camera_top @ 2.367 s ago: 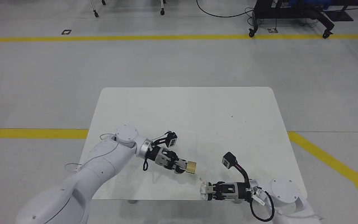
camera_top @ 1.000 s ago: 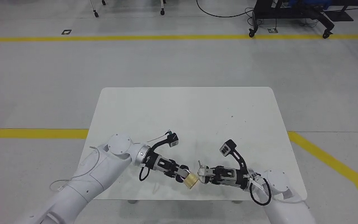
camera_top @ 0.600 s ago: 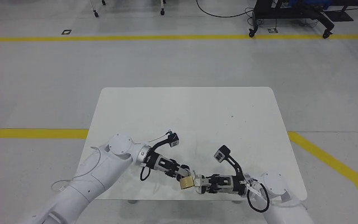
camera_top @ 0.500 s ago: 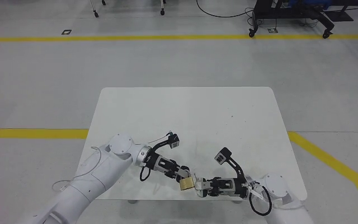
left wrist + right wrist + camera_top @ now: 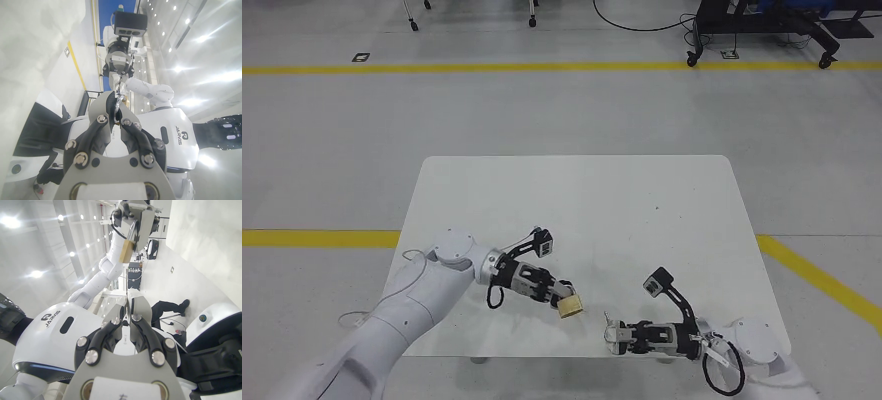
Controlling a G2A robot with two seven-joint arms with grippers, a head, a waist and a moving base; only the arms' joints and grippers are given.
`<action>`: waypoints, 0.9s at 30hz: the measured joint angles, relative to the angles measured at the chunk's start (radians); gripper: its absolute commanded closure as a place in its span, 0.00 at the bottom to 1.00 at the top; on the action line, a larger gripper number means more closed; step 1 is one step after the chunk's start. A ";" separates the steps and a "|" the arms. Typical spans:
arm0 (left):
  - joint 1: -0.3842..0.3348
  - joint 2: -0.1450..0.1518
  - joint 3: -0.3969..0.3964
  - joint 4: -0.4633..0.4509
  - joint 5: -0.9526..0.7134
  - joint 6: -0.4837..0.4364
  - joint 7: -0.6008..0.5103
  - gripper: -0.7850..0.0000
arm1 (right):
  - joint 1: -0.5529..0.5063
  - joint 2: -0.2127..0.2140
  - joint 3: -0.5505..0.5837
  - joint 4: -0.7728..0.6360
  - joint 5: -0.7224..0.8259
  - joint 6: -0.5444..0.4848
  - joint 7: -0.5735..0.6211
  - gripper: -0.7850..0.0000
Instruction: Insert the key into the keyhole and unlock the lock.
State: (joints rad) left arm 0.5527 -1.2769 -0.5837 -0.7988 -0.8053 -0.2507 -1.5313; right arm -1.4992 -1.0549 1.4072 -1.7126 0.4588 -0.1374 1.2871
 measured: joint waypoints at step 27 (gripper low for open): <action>-0.068 -0.117 0.040 0.194 0.145 -0.061 0.101 1.00 | 0.051 0.000 -0.138 -0.027 -0.155 0.154 -0.190 1.00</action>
State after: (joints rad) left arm 0.4850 -1.3938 -0.5438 -0.6048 -0.6605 -0.3118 -1.4299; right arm -1.4483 -1.0550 1.2693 -1.7400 0.3039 0.0168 1.0967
